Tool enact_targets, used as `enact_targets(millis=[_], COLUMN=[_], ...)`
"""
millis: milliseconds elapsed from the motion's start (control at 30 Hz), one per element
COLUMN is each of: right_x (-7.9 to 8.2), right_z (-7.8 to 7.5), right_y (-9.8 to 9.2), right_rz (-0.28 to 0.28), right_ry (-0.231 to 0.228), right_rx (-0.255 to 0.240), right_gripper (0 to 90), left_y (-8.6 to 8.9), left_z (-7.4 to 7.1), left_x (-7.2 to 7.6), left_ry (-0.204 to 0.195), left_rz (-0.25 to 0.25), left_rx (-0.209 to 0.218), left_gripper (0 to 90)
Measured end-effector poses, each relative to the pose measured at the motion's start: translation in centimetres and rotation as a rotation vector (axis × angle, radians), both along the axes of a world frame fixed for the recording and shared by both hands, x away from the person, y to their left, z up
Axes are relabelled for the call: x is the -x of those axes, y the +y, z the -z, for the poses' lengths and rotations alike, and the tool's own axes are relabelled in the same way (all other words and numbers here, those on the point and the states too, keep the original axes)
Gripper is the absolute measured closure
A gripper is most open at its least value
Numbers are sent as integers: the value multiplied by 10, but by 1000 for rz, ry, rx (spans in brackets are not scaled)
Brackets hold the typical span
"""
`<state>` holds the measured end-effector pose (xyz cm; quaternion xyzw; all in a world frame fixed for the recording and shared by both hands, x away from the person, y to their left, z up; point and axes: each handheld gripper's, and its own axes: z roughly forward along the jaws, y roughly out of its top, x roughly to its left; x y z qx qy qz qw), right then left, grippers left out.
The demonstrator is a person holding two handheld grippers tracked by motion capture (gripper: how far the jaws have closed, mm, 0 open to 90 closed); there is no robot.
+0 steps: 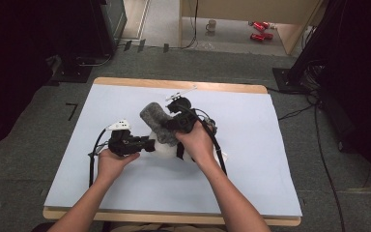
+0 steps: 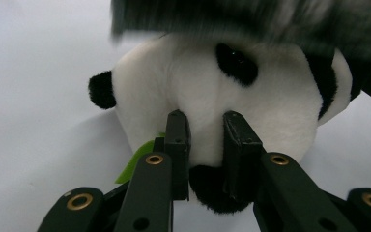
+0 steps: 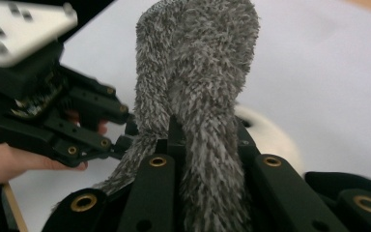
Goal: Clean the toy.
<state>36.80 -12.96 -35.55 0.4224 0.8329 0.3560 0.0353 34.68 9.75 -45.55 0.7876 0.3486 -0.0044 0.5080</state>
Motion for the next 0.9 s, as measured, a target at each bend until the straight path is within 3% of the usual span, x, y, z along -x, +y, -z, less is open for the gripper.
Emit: enact_targets(millis=[67,100,167,267,333,533,700,733,900], right_x=[0,-1,0,1,1,-3,-7,-9,-12], right_z=[4,17,23,22,21,17,20,25,26], right_y=[2,6,5,1,-1,-20,-42,-53,-66], right_rz=[-3,-4,-3,-17,-15,23,91,104,140], right_ry=[13,30,18,-8,-3,-1,8,39,27], right_rx=[7,28,21,48,49,54,116,87,78], right_gripper=[780,778,778,778,778,778,782,781,776], left_y=[0,0,0,-1,-2,-3,-3,-3,-3], left_z=[0,0,1,0,0,0,1,1,1], left_x=[0,0,-1,0,1,1,1,1,1], left_ry=[-1,11,13,3,-1,2,2,-3,0], left_rz=[0,-4,-2,-3,-1,-2,2,7,4], left_rx=[-1,-14,-11,-11,-16,-17,-12,-11,-1], left_gripper=[749,748,744,746,745,743,740,738,735])
